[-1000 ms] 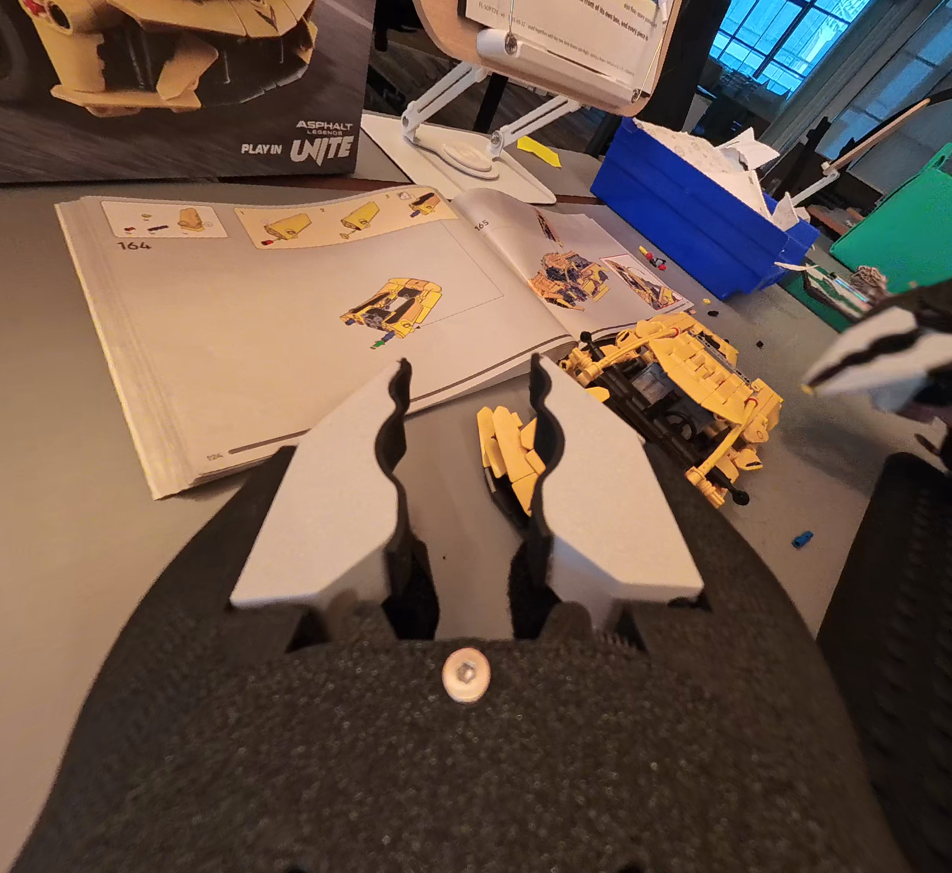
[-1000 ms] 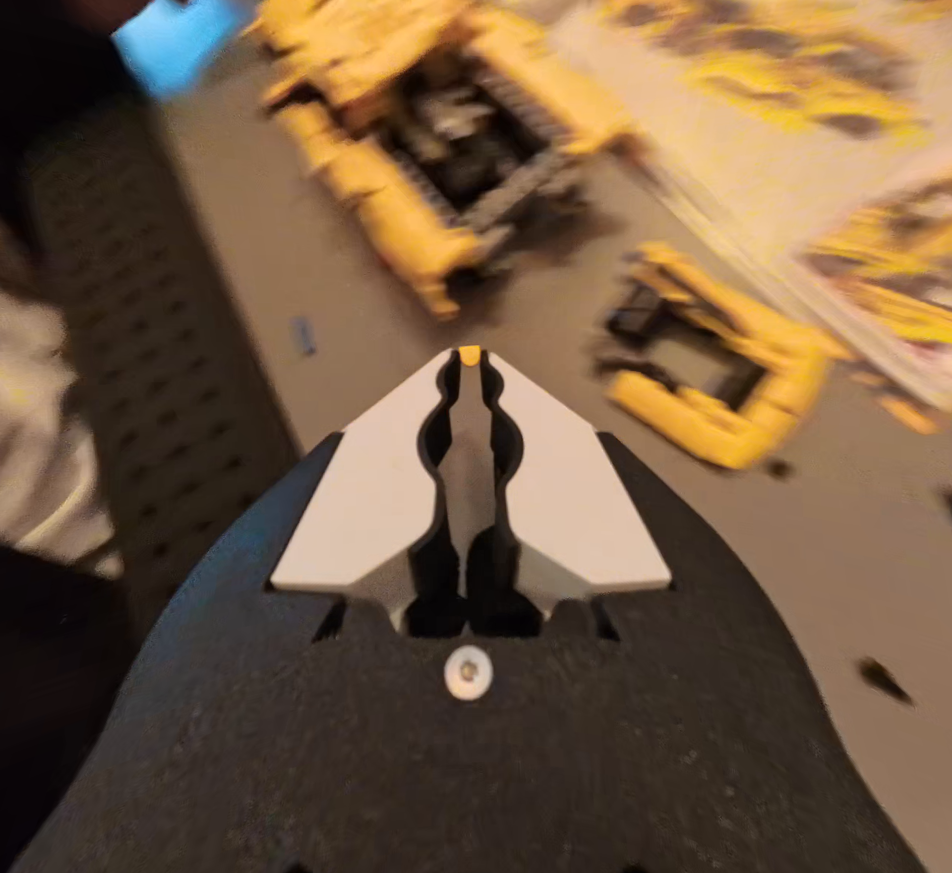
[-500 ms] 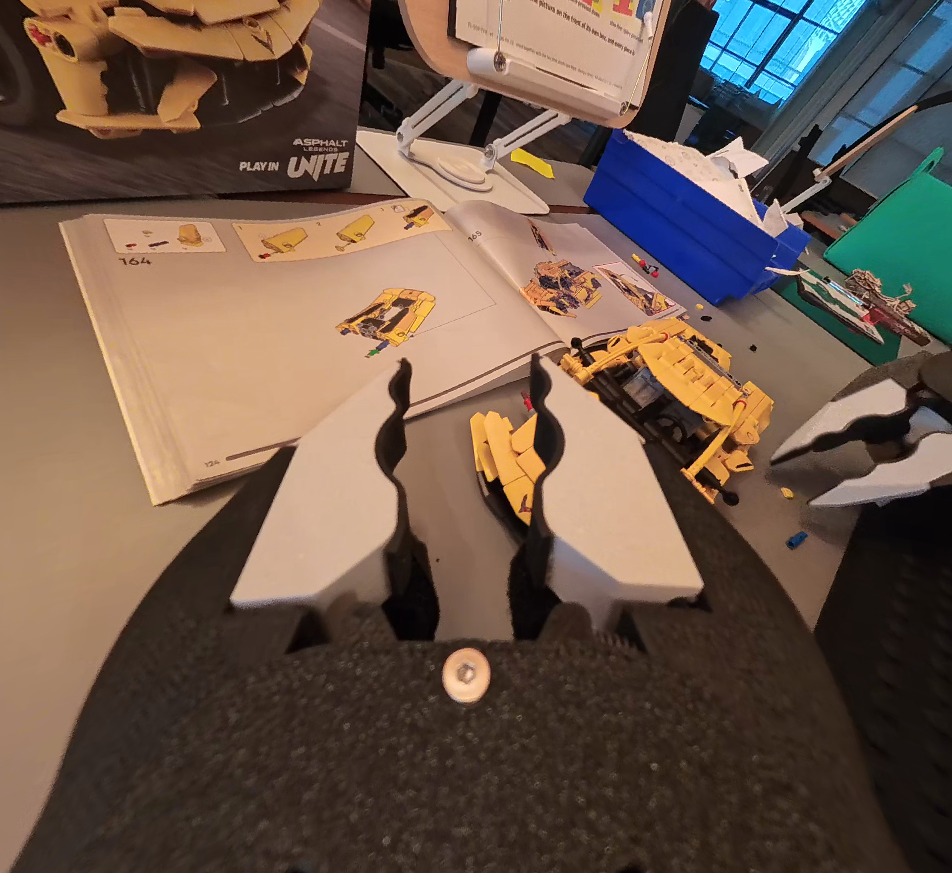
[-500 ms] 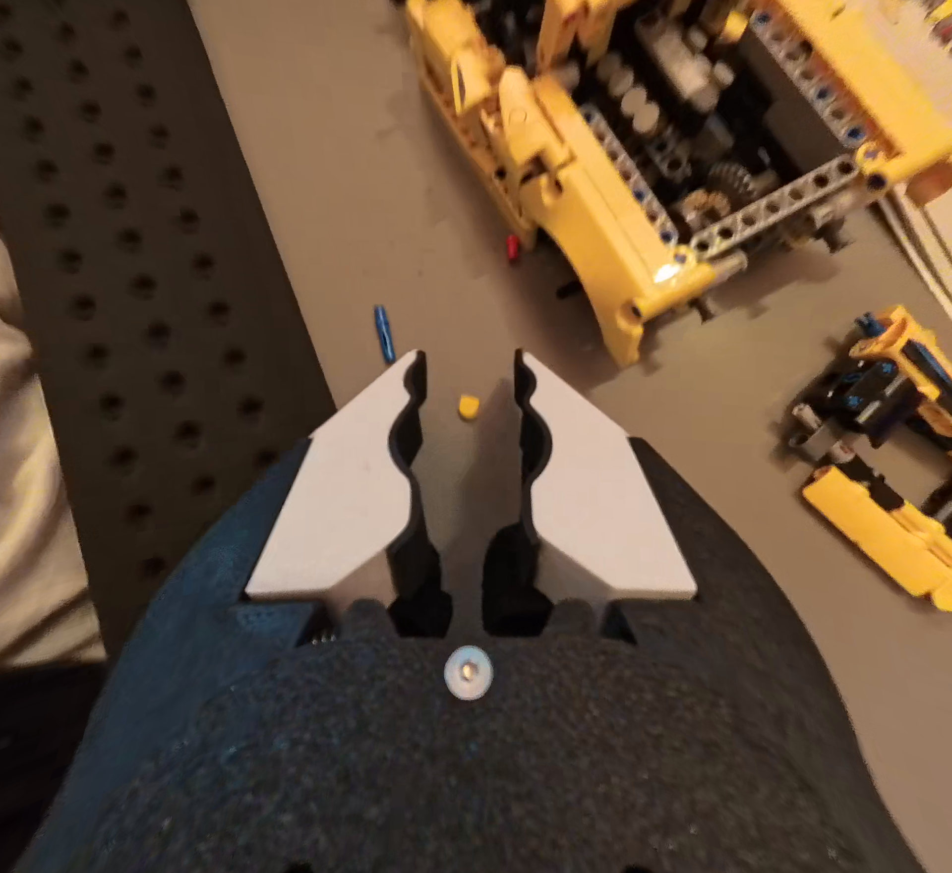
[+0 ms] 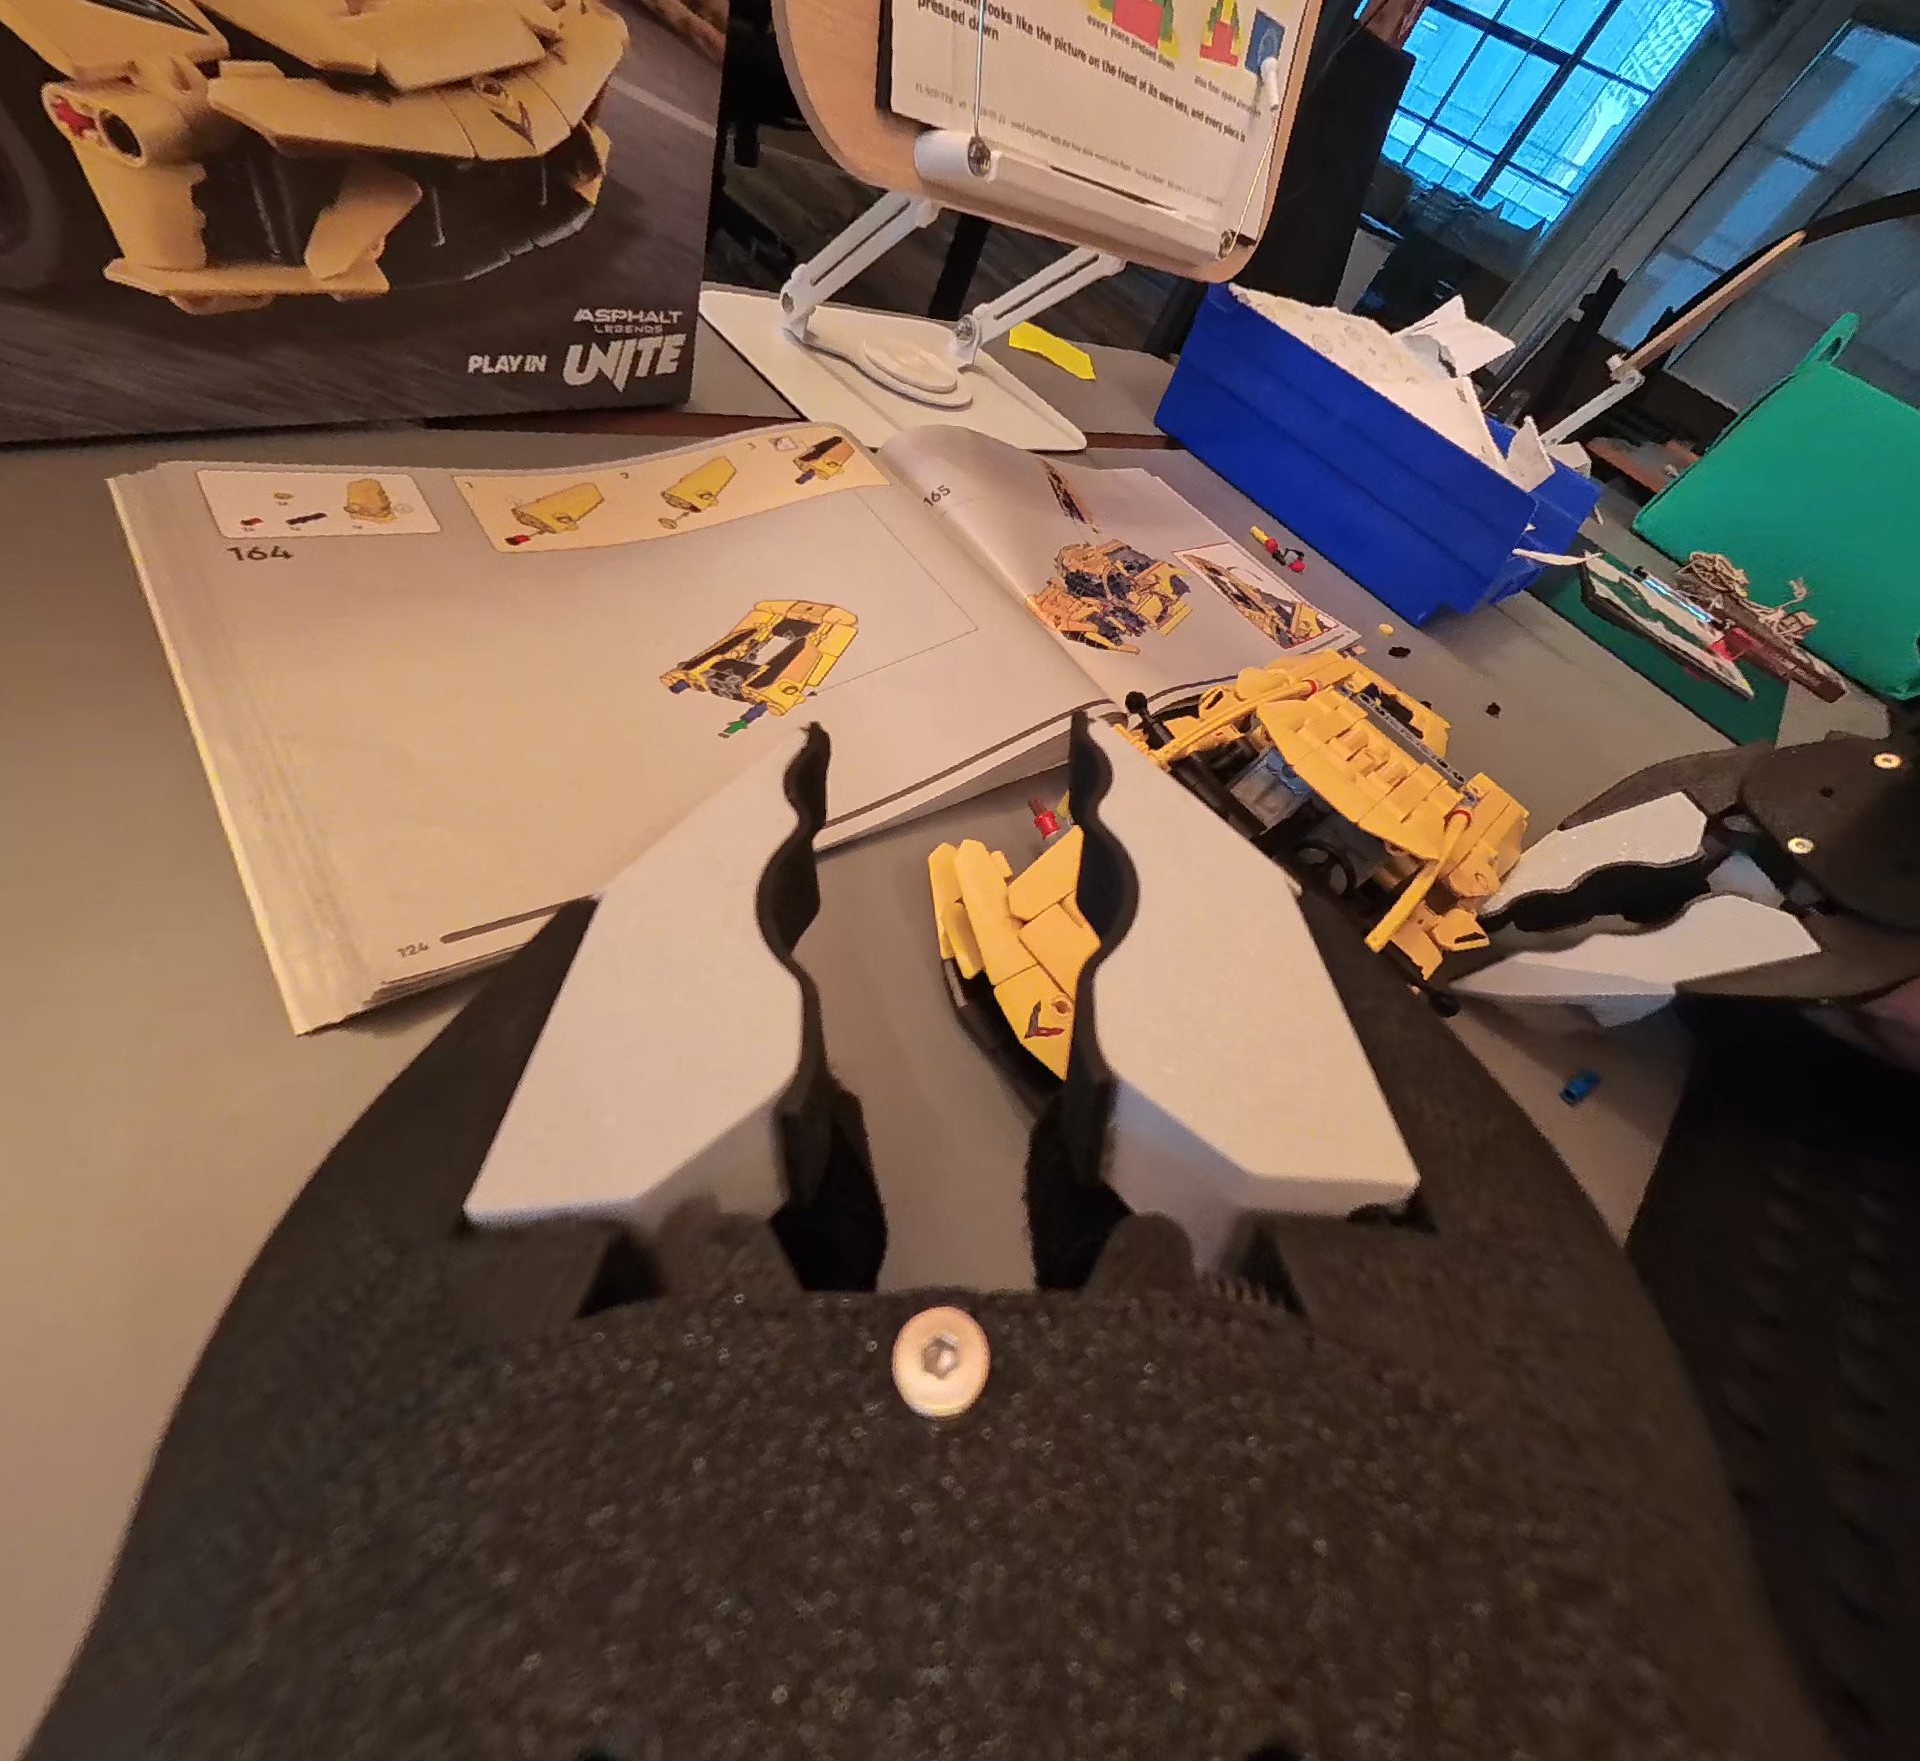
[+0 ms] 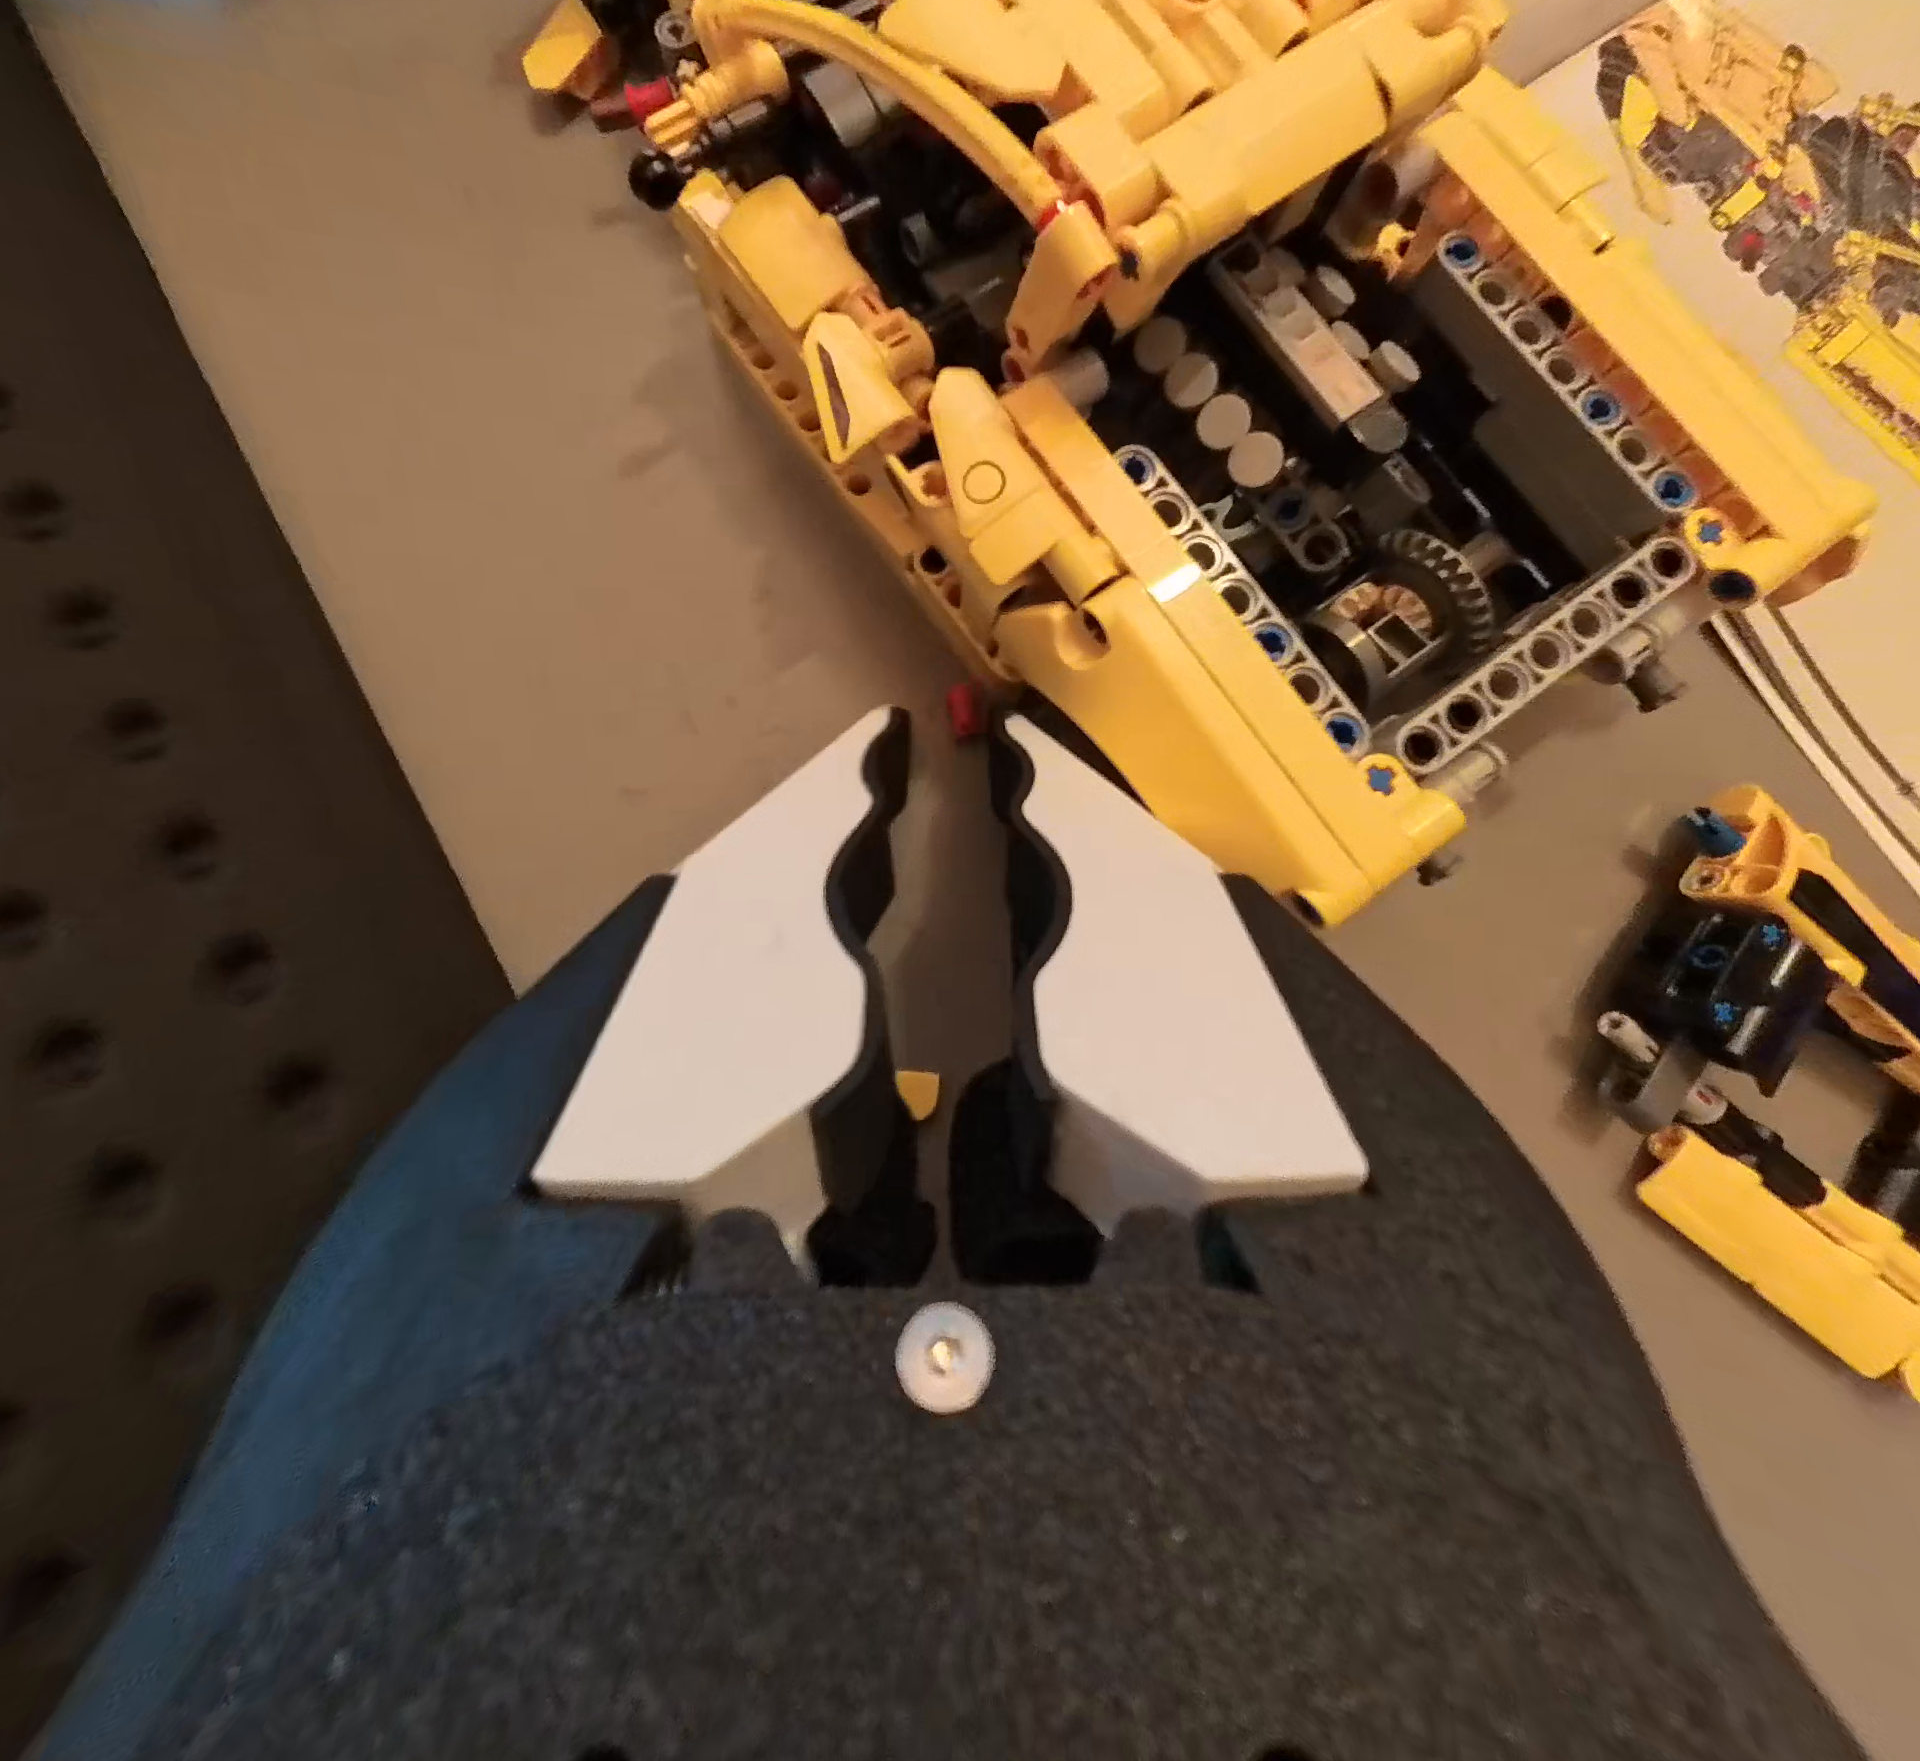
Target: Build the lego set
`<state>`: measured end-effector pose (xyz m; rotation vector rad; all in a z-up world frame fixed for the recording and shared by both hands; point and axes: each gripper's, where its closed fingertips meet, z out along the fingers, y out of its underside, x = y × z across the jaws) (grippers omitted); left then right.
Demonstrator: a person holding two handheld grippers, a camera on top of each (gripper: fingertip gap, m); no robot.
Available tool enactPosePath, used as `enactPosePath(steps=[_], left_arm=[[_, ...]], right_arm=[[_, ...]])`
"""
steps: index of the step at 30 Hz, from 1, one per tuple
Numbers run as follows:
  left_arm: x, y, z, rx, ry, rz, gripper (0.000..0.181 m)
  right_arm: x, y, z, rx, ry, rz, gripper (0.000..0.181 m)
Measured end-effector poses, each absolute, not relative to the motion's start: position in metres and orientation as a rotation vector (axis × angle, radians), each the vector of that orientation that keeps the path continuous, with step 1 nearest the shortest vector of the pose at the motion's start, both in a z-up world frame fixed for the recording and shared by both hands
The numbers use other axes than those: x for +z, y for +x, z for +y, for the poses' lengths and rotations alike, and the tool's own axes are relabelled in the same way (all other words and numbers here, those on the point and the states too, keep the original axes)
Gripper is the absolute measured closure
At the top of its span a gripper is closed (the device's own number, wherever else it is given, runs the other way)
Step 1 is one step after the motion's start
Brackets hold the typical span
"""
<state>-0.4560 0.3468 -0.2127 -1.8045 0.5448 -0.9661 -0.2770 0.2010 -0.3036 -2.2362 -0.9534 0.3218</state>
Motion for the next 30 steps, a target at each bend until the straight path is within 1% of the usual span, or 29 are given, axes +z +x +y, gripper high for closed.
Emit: enactPosePath(steps=[1, 2, 9, 16, 24, 25, 26, 28, 30], left_arm=[[-0.213, -0.456, 0.347, -0.964, -1.804, 0.546, 0.135], [-0.213, -0.456, 0.347, -0.962, -1.805, 0.547, 0.135], [-0.212, -0.458, 0.347, -0.964, -1.802, 0.538, 0.135], [-0.214, -0.455, 0.347, -0.963, -1.810, 0.550, 0.135], [-0.217, -0.456, 0.347, -0.941, -1.821, 0.554, 0.135], [-0.216, -0.457, 0.348, -0.945, -1.820, 0.549, 0.135], [-0.216, -0.457, 0.348, -0.946, -1.818, 0.544, 0.135], [-0.214, -0.459, 0.348, -0.941, -1.820, 0.543, 0.136], [-0.207, -0.466, 0.342, -0.963, -1.828, 0.539, 0.144]], right_arm=[[-0.303, -0.276, 0.201, 0.322, -2.238, -0.949, 0.169], [-0.303, -0.277, 0.200, 0.335, -2.241, -0.951, 0.176], [-0.290, -0.265, 0.186, 0.420, -2.233, -0.924, 0.176], [-0.296, -0.209, 0.145, 0.392, -2.320, -1.012, 0.176], [-0.304, -0.208, 0.144, 0.380, -2.319, -1.049, 0.176], [-0.304, -0.209, 0.143, 0.395, -2.319, -1.047, 0.175], [-0.303, -0.210, 0.141, 0.420, -2.317, -1.053, 0.170], [-0.300, -0.208, 0.144, 0.406, -2.305, -1.032, 0.153], [-0.290, -0.209, 0.147, 0.433, -2.261, -1.000, 0.145]])
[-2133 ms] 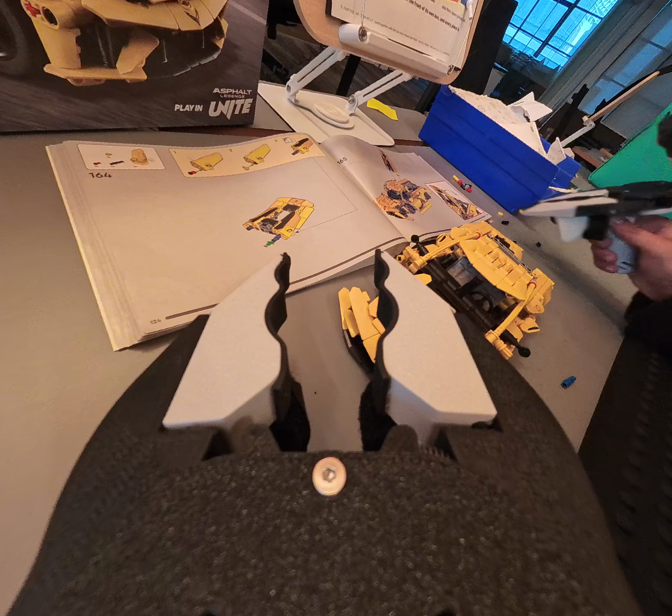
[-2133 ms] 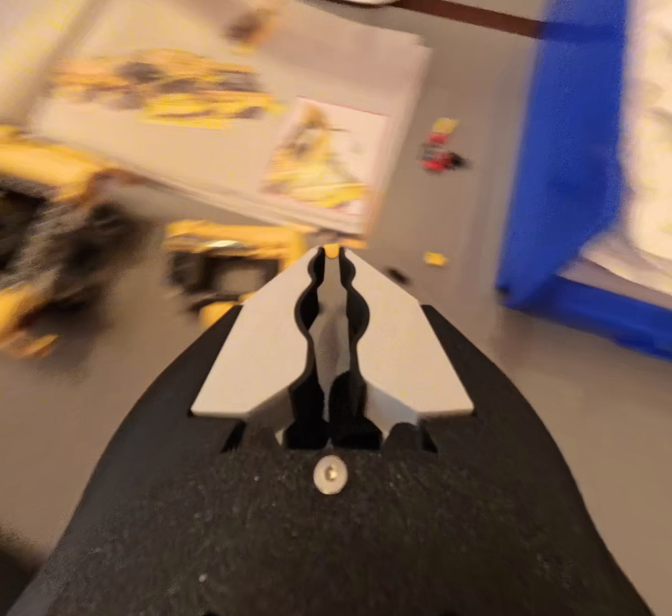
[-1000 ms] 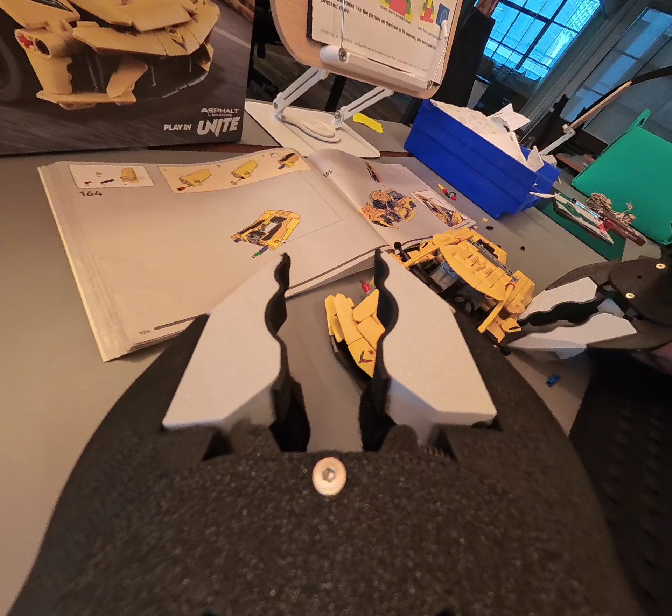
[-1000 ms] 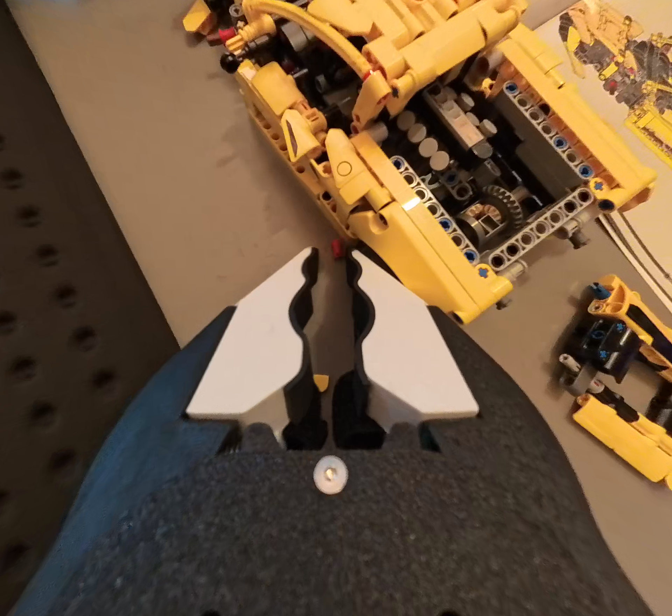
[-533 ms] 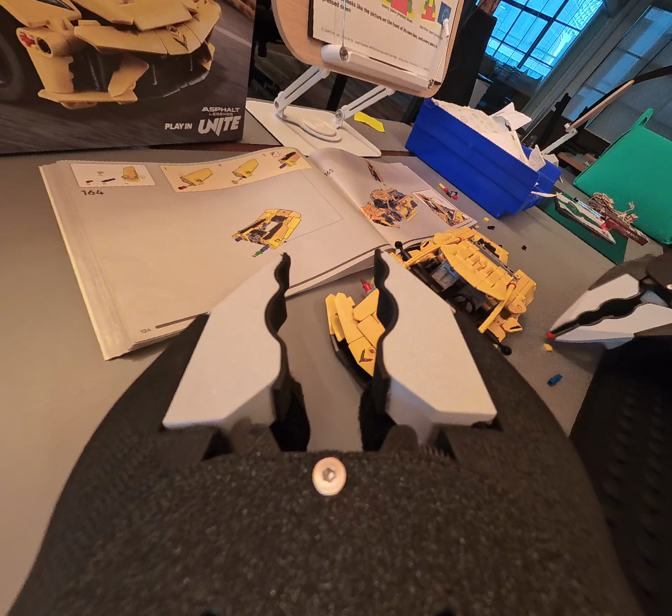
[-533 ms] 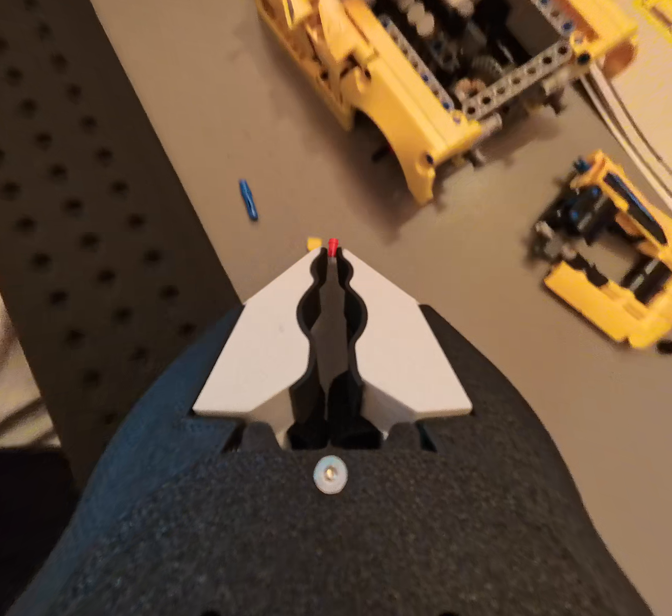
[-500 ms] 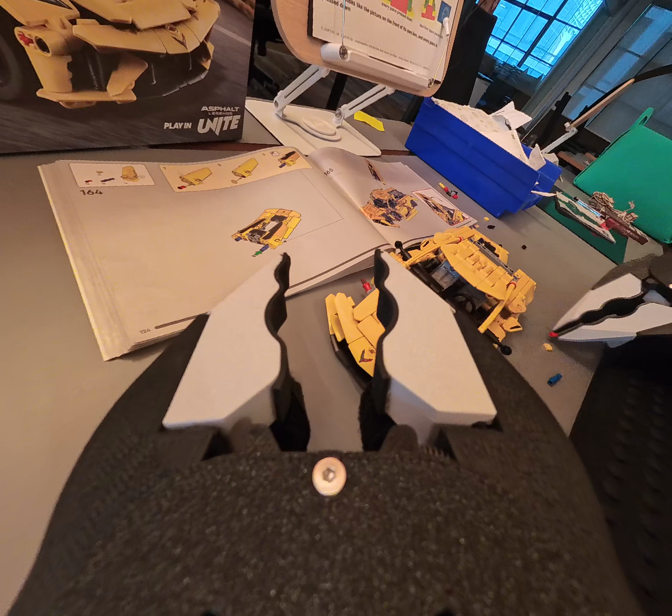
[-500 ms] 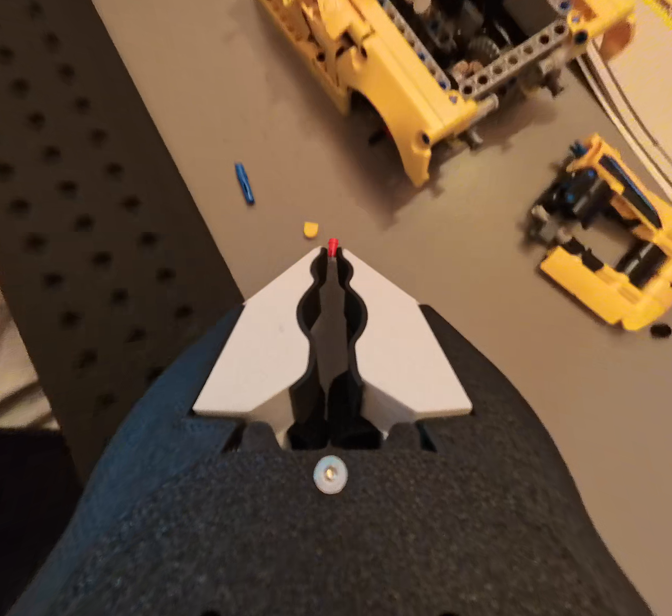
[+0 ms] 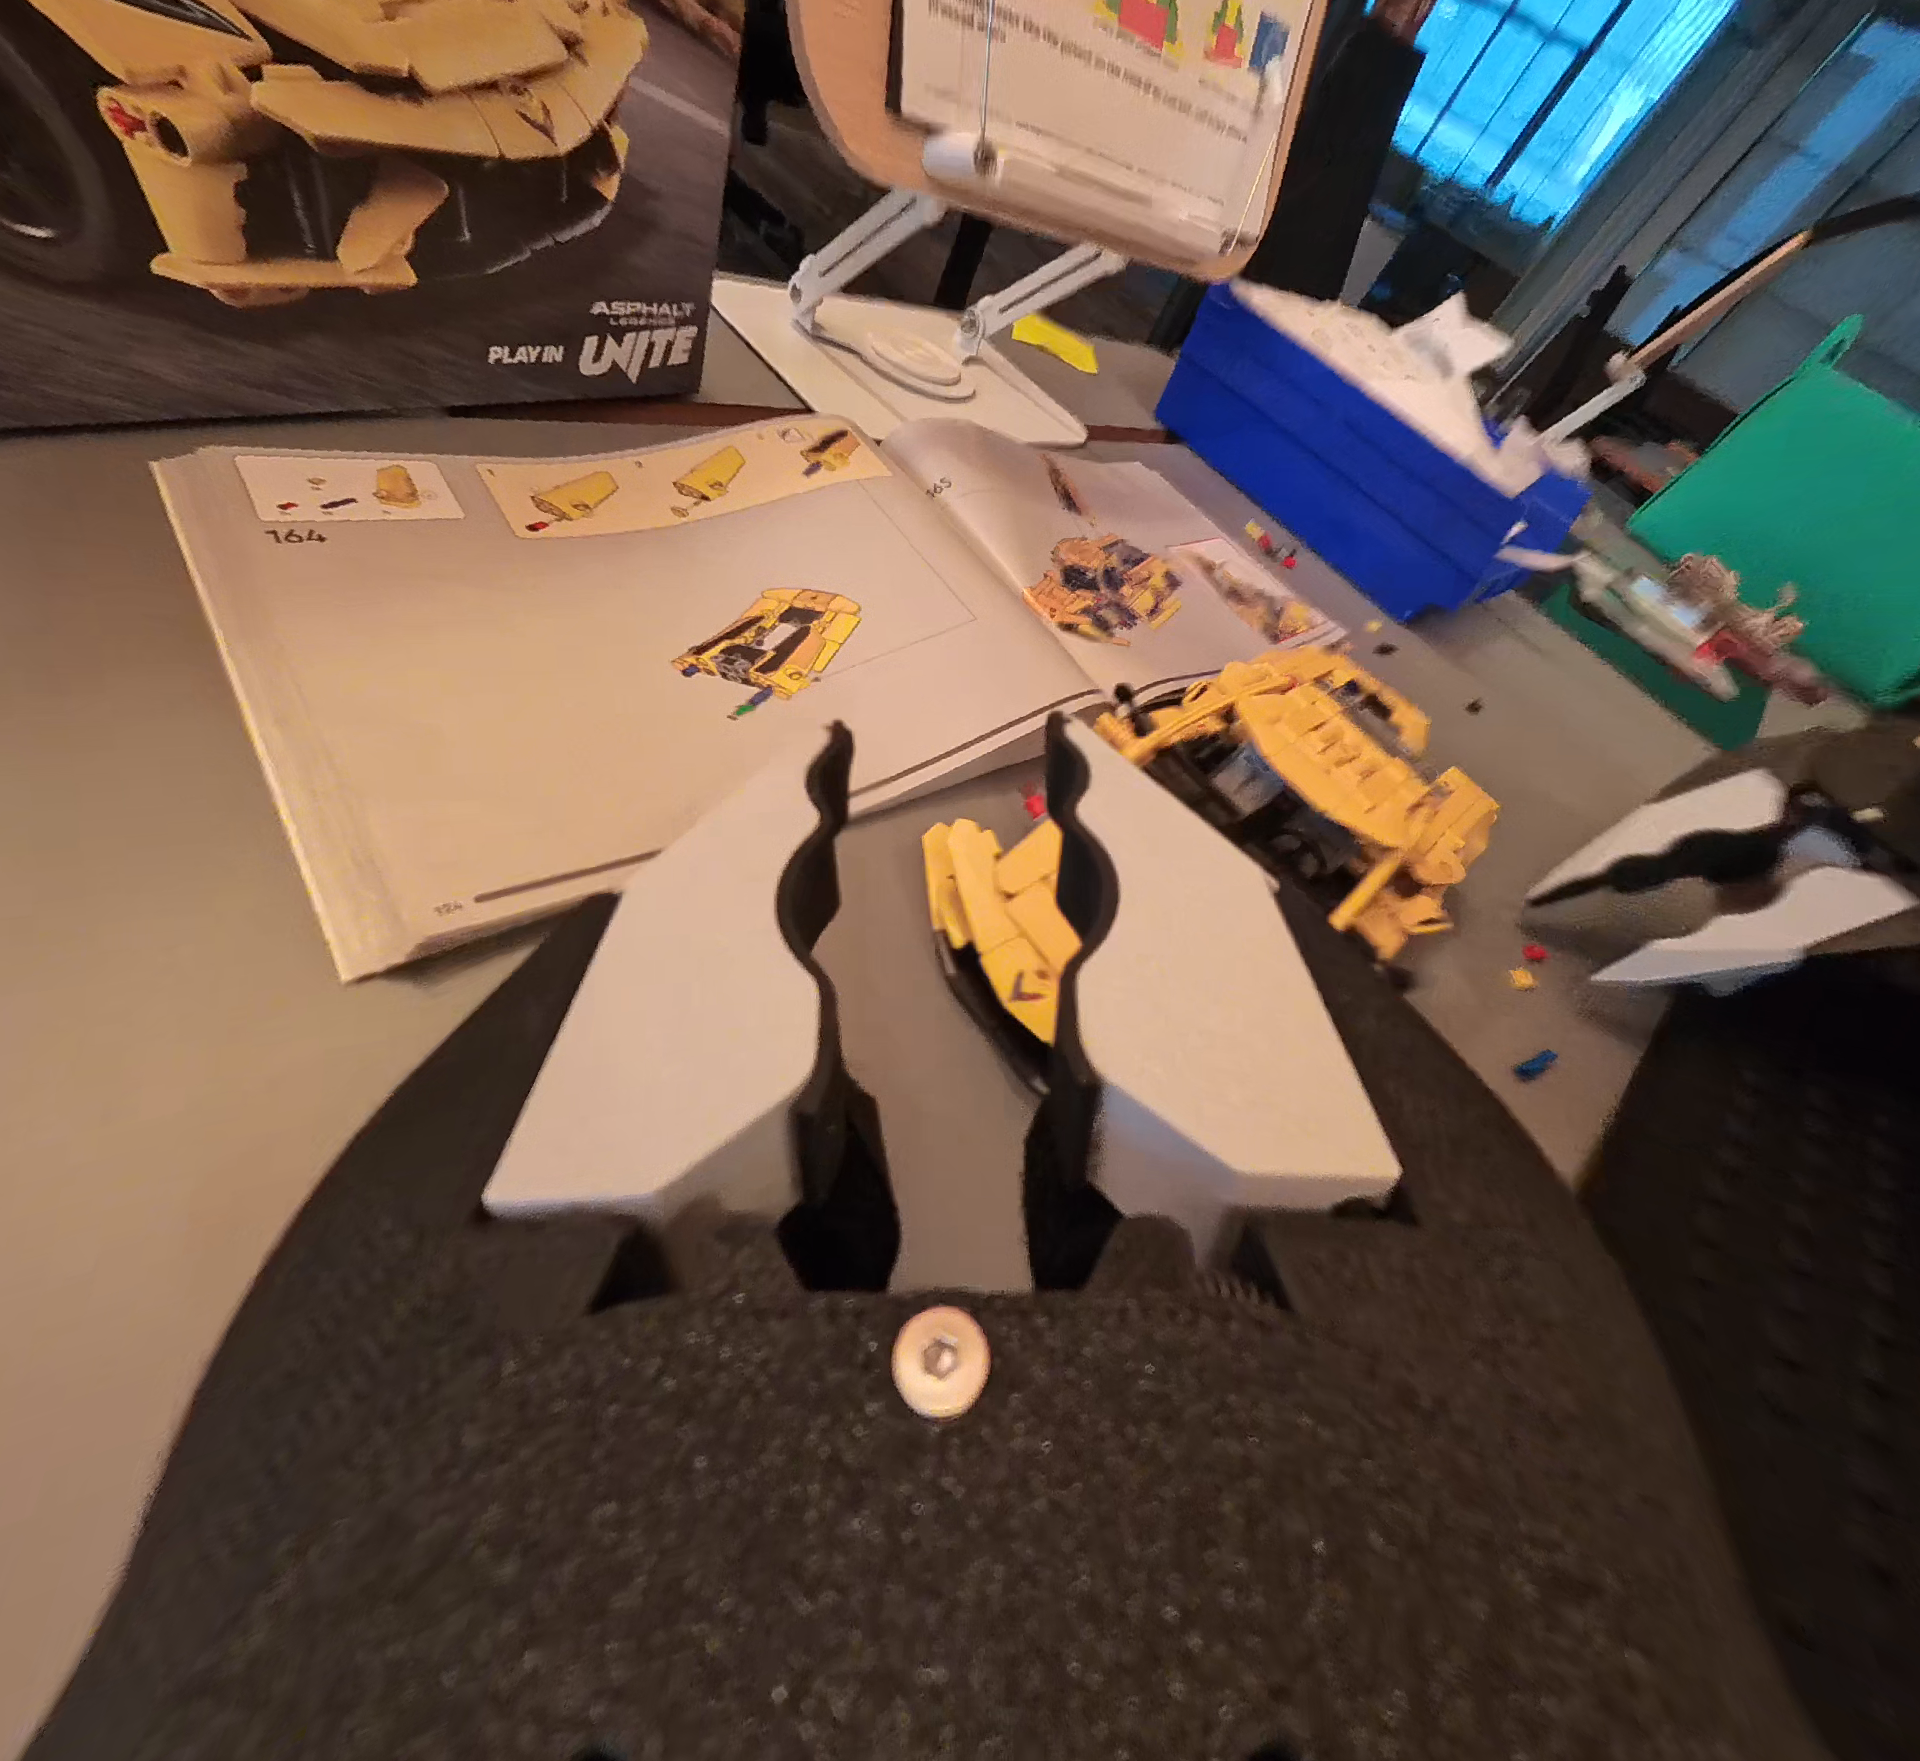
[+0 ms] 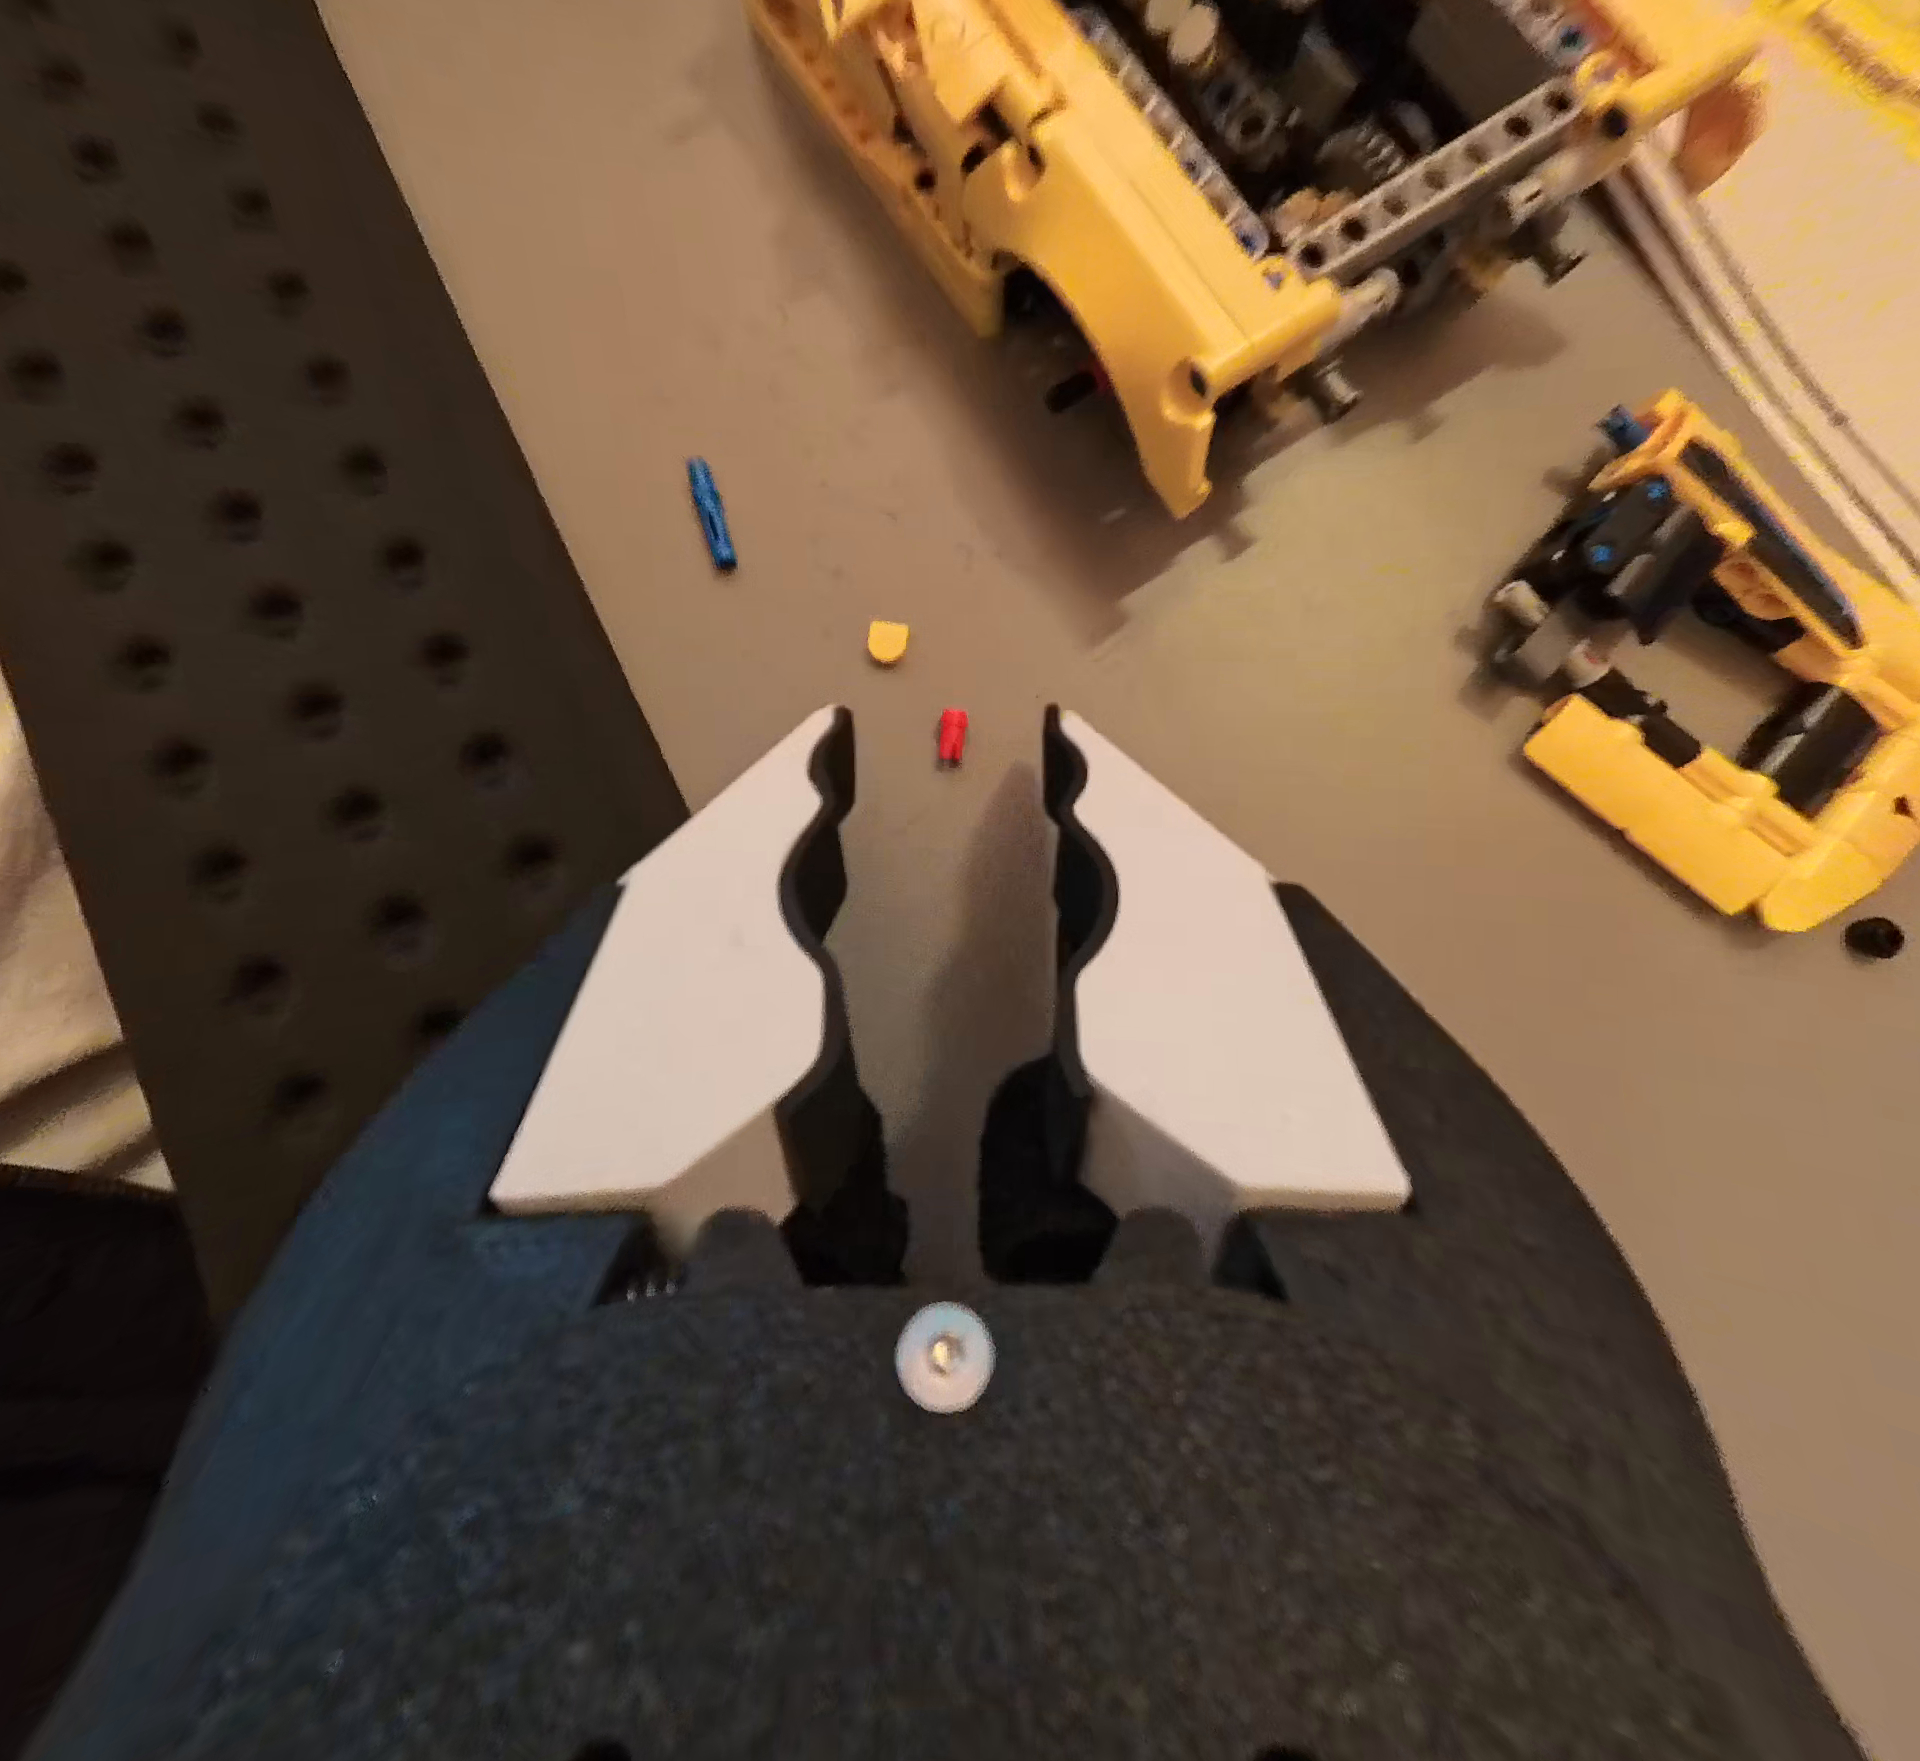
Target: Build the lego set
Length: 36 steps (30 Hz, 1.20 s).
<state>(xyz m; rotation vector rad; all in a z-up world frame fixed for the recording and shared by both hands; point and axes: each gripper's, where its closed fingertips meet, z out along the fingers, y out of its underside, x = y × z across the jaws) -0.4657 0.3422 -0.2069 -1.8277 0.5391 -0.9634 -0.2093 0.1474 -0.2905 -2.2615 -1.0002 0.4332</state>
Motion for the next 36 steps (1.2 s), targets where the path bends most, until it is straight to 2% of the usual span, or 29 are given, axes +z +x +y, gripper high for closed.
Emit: enactPosePath(steps=[1, 3, 6, 8, 11, 12, 13, 18, 23, 26, 28, 29, 30, 31, 36], left_arm=[[-0.197, -0.474, 0.338, -0.999, -1.819, 0.507, 0.144], [-0.174, -0.508, 0.331, -1.017, -1.802, 0.424, 0.144], [-0.157, -0.596, 0.319, -0.758, -1.873, 0.326, 0.144], [-0.151, -0.666, 0.305, -0.478, -1.941, 0.282, 0.144], [-0.148, -0.734, 0.272, -0.254, -2.028, 0.250, 0.144], [-0.155, -0.746, 0.262, -0.229, -2.072, 0.247, 0.143], [-0.166, -0.755, 0.252, -0.215, -2.131, 0.231, 0.143], [-0.242, -0.734, 0.241, -0.365, -2.307, 0.182, 0.133], [-0.285, -0.713, 0.261, -0.353, -2.332, 0.176, 0.131], [-0.295, -0.710, 0.269, -0.338, -2.336, 0.171, 0.132], [-0.297, -0.710, 0.277, -0.328, -2.313, 0.159, 0.132], [-0.297, -0.709, 0.280, -0.321, -2.308, 0.155, 0.137], [-0.298, -0.711, 0.282, -0.298, -2.317, 0.155, 0.153], [-0.299, -0.712, 0.283, -0.277, -2.329, 0.161, 0.157], [-0.278, -0.658, 0.288, -0.494, -2.292, 0.250, 0.158]], right_arm=[[-0.284, -0.210, 0.151, 0.456, -2.238, -0.957, 0.142], [-0.266, -0.216, 0.160, 0.577, -2.175, -0.837, 0.123], [-0.237, -0.223, 0.178, 0.836, -2.041, -0.586, 0.105], [-0.219, -0.218, 0.191, 0.979, -1.936, -0.430, 0.114], [-0.211, -0.195, 0.212, 0.999, -1.867, -0.308, 0.119], [-0.208, -0.188, 0.216, 0.978, -1.839, -0.322, 0.131], [-0.206, -0.180, 0.220, 0.925, -1.821, -0.326, 0.136], [-0.190, -0.165, 0.238, 0.715, -1.716, -0.354, 0.140], [-0.175, -0.183, 0.233, 0.785, -1.646, -0.391, 0.145], [-0.177, -0.192, 0.228, 0.791, -1.677, -0.427, 0.148], [-0.177, -0.201, 0.225, 0.818, -1.661, -0.454, 0.140], [-0.175, -0.205, 0.223, 0.832, -1.642, -0.464, 0.139], [-0.175, -0.208, 0.222, 0.842, -1.635, -0.470, 0.139], [-0.175, -0.211, 0.222, 0.844, -1.637, -0.479, 0.140], [-0.166, -0.231, 0.222, 0.763, -1.596, -0.583, 0.141]])
